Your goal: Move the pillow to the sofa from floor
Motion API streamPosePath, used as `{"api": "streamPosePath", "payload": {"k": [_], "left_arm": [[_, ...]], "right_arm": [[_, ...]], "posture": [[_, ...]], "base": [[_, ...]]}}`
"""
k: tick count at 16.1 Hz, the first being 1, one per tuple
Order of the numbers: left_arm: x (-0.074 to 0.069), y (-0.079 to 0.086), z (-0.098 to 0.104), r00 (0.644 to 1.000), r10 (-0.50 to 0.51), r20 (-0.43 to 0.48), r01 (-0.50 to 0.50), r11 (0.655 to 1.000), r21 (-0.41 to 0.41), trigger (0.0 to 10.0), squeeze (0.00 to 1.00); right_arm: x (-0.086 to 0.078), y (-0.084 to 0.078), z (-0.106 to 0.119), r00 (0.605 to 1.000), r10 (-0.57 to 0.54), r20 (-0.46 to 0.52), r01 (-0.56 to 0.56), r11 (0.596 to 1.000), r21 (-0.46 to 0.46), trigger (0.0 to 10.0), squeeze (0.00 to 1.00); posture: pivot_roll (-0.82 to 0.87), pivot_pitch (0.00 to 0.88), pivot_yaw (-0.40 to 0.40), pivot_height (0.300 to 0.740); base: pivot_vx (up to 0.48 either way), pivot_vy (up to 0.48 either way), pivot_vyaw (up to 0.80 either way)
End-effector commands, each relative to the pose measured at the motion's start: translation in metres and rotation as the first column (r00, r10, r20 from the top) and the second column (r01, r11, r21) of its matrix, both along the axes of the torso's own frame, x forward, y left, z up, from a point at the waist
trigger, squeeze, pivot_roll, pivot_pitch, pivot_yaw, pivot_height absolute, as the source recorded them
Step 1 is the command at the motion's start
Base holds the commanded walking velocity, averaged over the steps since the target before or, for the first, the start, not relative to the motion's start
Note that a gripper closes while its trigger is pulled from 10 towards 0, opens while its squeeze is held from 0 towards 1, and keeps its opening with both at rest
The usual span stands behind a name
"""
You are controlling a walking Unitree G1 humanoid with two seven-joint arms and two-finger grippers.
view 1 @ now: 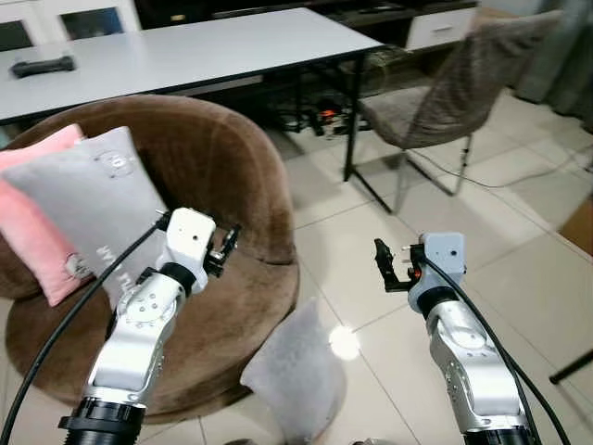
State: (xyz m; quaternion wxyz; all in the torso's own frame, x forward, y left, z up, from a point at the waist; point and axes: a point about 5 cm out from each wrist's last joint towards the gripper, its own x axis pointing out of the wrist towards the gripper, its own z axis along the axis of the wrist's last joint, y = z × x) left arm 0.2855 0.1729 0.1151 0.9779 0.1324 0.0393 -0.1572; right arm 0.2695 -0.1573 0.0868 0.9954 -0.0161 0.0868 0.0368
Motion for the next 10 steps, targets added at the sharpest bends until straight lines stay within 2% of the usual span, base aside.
{"api": "streamPosePath", "payload": {"k": [1,10], "left_arm": [[0.0026,0.0012,0.0007,1.000,-0.013,0.000,0.013,1.000,0.005,10.0,0.19],[0.0033,0.0028,-0.0056,1.000,-0.027,-0.015,0.027,1.000,0.011,10.0,0.19]], "right_arm": [[-0.0006,-0.0003,0.0055,1.000,-0.008,0.029,0.008,1.000,0.011,10.0,0.00],[-0.0037,0.0048,0.0040,0.999,0.032,0.017,-0.032,0.999,0.018,10.0,0.00]], "posture": [[0.00,0.000,0.061,0.715],[0.00,0.000,0.050,0.620]], "base": [[0.000,0.000,0.00],[0.000,0.000,0.00]]}}
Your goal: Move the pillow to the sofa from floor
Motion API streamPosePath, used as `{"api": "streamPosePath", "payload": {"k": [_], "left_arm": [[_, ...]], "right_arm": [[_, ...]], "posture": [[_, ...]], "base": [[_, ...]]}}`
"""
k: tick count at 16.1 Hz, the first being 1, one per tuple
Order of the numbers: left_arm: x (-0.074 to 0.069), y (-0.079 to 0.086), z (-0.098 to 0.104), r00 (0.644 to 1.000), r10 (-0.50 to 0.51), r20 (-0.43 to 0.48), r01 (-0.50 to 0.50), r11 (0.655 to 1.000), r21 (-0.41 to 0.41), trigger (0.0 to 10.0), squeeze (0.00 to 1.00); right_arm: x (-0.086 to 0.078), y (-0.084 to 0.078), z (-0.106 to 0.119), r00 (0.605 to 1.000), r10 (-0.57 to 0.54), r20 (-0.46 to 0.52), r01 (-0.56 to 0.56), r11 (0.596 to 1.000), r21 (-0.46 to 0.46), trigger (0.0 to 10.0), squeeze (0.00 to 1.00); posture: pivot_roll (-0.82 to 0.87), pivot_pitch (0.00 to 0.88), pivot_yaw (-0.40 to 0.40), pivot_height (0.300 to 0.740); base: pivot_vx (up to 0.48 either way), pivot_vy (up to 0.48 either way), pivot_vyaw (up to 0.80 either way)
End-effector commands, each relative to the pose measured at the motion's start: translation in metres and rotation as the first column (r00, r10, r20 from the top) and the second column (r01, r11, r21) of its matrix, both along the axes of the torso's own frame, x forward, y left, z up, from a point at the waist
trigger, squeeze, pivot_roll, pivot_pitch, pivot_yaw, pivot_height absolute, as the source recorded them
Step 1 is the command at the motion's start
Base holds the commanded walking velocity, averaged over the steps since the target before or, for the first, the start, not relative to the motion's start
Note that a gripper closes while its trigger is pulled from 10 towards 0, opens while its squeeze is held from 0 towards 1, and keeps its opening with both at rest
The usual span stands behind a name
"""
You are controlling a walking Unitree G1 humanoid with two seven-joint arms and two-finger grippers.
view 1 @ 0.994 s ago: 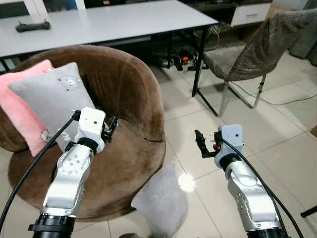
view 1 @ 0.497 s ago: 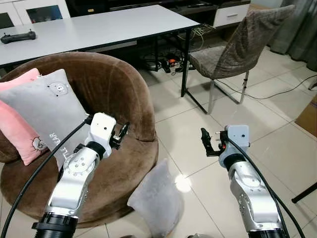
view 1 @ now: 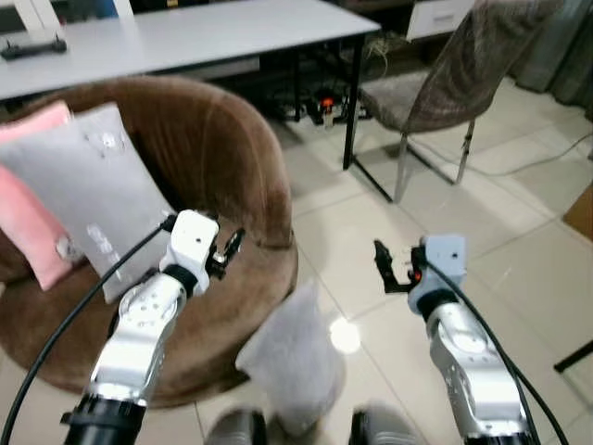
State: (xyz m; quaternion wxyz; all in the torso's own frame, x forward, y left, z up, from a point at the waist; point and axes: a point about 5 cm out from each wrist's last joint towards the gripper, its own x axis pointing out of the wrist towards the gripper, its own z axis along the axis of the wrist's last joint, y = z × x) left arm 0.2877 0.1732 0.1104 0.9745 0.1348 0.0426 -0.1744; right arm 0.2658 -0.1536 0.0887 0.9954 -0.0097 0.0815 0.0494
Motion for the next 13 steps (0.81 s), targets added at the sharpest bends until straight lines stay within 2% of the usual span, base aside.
{"api": "streamPosePath", "payload": {"k": [1,2,13], "left_arm": [[0.001,0.003,-0.002,1.000,0.008,-0.005,-0.008,1.000,0.005,10.0,0.19],[0.000,0.003,-0.003,1.000,0.013,-0.006,-0.013,1.000,0.004,10.0,0.19],[0.001,0.013,-0.012,0.998,0.065,-0.021,-0.065,0.998,0.004,10.0,0.20]], "right_arm": [[0.000,0.002,0.002,1.000,0.014,0.004,-0.014,1.000,0.001,10.0,0.00],[0.000,0.002,0.003,1.000,0.025,0.009,-0.025,1.000,0.001,10.0,0.00],[0.008,0.005,0.007,0.994,0.107,0.001,-0.107,0.993,-0.039,10.0,0.00]], "posture": [[0.00,0.000,0.047,0.610],[0.00,0.000,0.041,0.600],[0.01,0.000,0.005,0.600]], "base": [[0.000,0.000,0.00],[0.000,0.000,0.00],[0.000,0.000,0.00]]}}
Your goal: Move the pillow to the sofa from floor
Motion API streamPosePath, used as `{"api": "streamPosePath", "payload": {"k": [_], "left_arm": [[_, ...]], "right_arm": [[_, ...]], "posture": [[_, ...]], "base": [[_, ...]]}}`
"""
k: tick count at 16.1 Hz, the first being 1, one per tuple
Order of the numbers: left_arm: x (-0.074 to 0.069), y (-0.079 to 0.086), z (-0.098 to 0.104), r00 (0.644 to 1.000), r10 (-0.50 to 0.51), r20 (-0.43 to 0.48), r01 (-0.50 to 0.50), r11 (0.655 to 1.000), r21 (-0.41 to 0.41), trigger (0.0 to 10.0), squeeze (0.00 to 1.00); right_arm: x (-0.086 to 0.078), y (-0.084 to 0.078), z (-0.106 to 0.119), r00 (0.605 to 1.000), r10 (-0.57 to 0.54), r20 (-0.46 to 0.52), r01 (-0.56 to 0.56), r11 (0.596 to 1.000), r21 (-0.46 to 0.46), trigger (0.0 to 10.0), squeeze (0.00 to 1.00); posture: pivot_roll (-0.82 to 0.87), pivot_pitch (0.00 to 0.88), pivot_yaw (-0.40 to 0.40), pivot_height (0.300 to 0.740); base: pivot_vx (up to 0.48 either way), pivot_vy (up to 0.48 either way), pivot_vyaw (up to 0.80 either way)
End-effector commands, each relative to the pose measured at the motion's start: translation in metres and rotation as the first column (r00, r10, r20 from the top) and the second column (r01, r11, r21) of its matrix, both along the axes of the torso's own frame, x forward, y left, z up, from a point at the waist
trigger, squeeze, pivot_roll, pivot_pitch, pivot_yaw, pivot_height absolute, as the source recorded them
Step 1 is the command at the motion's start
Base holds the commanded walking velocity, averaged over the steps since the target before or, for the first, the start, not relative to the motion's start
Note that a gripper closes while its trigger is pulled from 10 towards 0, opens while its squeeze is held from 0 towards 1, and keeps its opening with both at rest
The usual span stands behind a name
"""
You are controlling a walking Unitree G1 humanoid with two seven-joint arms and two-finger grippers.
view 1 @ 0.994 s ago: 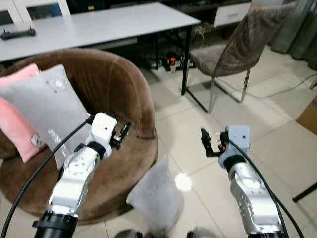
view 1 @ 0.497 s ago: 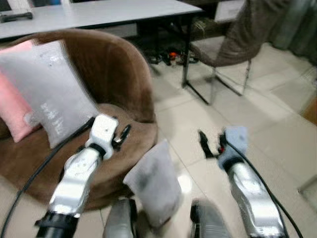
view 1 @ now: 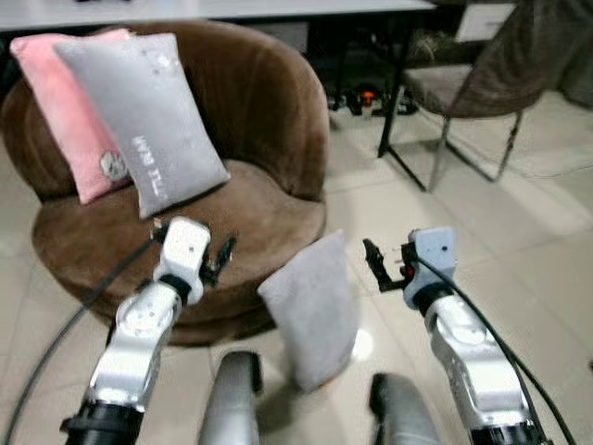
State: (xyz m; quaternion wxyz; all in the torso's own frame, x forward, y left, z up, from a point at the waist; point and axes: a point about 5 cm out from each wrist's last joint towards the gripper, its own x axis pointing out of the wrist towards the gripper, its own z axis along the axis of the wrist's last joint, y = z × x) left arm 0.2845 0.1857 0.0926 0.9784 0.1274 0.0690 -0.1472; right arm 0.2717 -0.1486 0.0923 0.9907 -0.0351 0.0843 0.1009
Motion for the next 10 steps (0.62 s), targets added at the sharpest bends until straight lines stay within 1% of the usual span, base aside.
{"api": "streamPosePath", "payload": {"k": [1,3,4,6,9,10], "left_arm": [[0.0057,-0.0027,0.0044,1.000,-0.016,0.020,0.016,1.000,0.007,10.0,0.20],[0.0069,-0.0043,0.0038,1.000,-0.021,0.019,0.021,1.000,0.007,10.0,0.19],[0.0077,-0.0068,0.0058,0.999,-0.026,0.036,0.027,1.000,-0.014,10.0,0.18],[0.0060,-0.0095,0.0086,0.998,0.008,0.059,-0.005,0.999,-0.046,10.0,0.16],[0.0050,-0.0098,0.0107,0.997,0.012,0.080,-0.008,0.999,-0.052,10.0,0.17],[0.0045,-0.0099,0.0112,0.996,0.011,0.084,-0.007,0.999,-0.054,10.0,0.17]], "right_arm": [[0.0030,0.0011,0.0030,1.000,0.007,0.005,-0.007,1.000,0.000,10.0,0.00],[0.0031,0.0019,0.0029,1.000,0.012,0.004,-0.012,1.000,-0.003,10.0,0.00],[0.0032,0.0018,0.0030,1.000,0.012,0.004,-0.012,1.000,-0.003,10.0,0.00],[0.0011,-0.0002,0.0005,1.000,-0.003,-0.007,0.003,1.000,-0.001,10.0,0.00],[-0.0001,0.0007,-0.0025,1.000,-0.005,-0.017,0.005,1.000,0.002,10.0,0.00],[-0.0005,0.0013,-0.0034,1.000,-0.003,-0.023,0.004,1.000,0.012,10.0,0.00]], "posture": [[0.01,0.000,0.003,0.600],[0.00,0.000,0.008,0.600],[0.00,0.000,0.008,0.600],[0.00,0.000,0.007,0.600],[0.00,0.000,0.005,0.600],[0.00,0.000,0.004,0.600]], "base": [[0.000,0.000,0.00],[0.000,0.000,0.00],[0.000,0.000,0.00],[0.000,0.000,0.00],[0.000,0.000,0.00],[0.270,0.000,0.00]]}}
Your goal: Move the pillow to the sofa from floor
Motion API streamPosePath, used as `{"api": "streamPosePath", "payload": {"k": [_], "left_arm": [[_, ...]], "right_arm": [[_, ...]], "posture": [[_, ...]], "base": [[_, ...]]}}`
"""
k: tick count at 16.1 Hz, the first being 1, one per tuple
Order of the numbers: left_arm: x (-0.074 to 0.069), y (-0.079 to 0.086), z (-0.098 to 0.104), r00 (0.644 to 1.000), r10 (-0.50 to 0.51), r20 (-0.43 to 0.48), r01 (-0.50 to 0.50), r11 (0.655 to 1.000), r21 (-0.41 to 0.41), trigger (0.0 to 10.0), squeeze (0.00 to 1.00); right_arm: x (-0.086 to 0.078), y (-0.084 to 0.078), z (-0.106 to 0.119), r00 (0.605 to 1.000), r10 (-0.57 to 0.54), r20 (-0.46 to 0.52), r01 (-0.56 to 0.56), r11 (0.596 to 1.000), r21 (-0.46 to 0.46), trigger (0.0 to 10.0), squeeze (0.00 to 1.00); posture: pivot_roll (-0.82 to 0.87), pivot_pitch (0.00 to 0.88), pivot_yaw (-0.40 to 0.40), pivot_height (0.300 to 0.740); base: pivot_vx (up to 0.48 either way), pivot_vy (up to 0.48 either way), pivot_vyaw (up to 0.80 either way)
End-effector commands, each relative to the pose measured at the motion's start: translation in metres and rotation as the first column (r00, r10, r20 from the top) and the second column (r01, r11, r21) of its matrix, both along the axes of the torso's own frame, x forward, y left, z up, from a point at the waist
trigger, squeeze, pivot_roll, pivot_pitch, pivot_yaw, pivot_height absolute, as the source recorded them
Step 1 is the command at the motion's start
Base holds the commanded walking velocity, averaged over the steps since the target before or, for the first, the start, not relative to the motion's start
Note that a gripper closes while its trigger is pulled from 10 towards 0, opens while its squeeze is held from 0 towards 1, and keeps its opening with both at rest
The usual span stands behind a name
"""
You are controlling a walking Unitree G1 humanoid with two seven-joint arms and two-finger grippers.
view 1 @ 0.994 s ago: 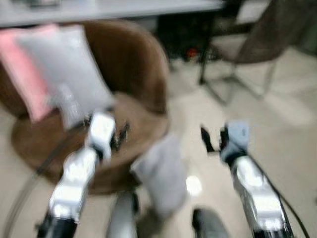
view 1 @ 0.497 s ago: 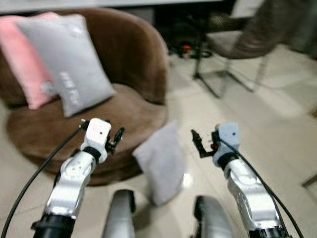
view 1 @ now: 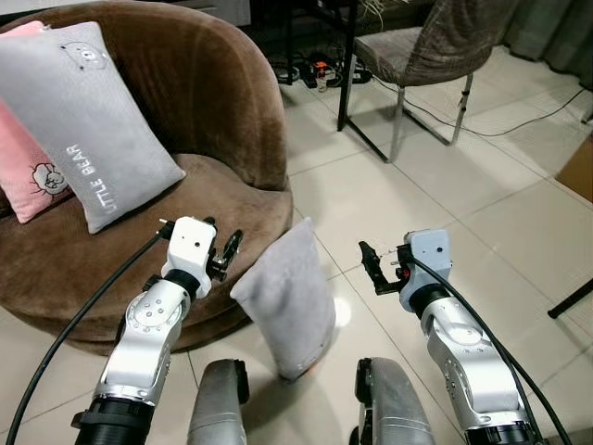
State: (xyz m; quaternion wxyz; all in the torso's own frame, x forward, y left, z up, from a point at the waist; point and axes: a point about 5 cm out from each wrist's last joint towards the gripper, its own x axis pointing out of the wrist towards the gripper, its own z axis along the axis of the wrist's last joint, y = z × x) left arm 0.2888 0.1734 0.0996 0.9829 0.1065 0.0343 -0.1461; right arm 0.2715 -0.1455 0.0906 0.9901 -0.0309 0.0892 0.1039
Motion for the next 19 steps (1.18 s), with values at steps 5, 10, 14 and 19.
{"api": "streamPosePath", "payload": {"k": [5,10,14,19], "left_arm": [[0.000,0.003,0.007,0.999,0.014,0.037,-0.014,1.000,0.000,10.0,0.18],[-0.002,0.003,0.007,0.999,0.007,0.037,-0.007,1.000,0.003,10.0,0.17],[-0.004,0.004,0.004,1.000,0.013,0.022,-0.014,1.000,0.013,10.0,0.16],[-0.001,0.001,-0.008,0.998,-0.036,-0.042,0.037,0.999,0.034,10.0,0.16]], "right_arm": [[0.001,0.001,0.000,1.000,0.003,-0.003,-0.003,1.000,-0.001,10.0,0.00],[0.000,0.009,-0.002,0.997,0.073,-0.005,-0.073,0.996,-0.046,10.0,0.00],[-0.001,0.010,-0.003,0.997,0.076,-0.012,-0.076,0.997,-0.013,10.0,0.00],[-0.003,0.011,-0.002,0.996,0.085,-0.008,-0.085,0.996,0.007,10.0,0.00]], "posture": [[0.01,0.000,0.003,0.600],[0.01,0.000,0.005,0.600],[0.01,0.000,0.007,0.600],[0.00,0.000,0.009,0.575]], "base": [[0.350,0.000,-0.27],[0.357,0.000,0.70],[0.075,0.000,0.00],[0.000,0.000,0.00]]}}
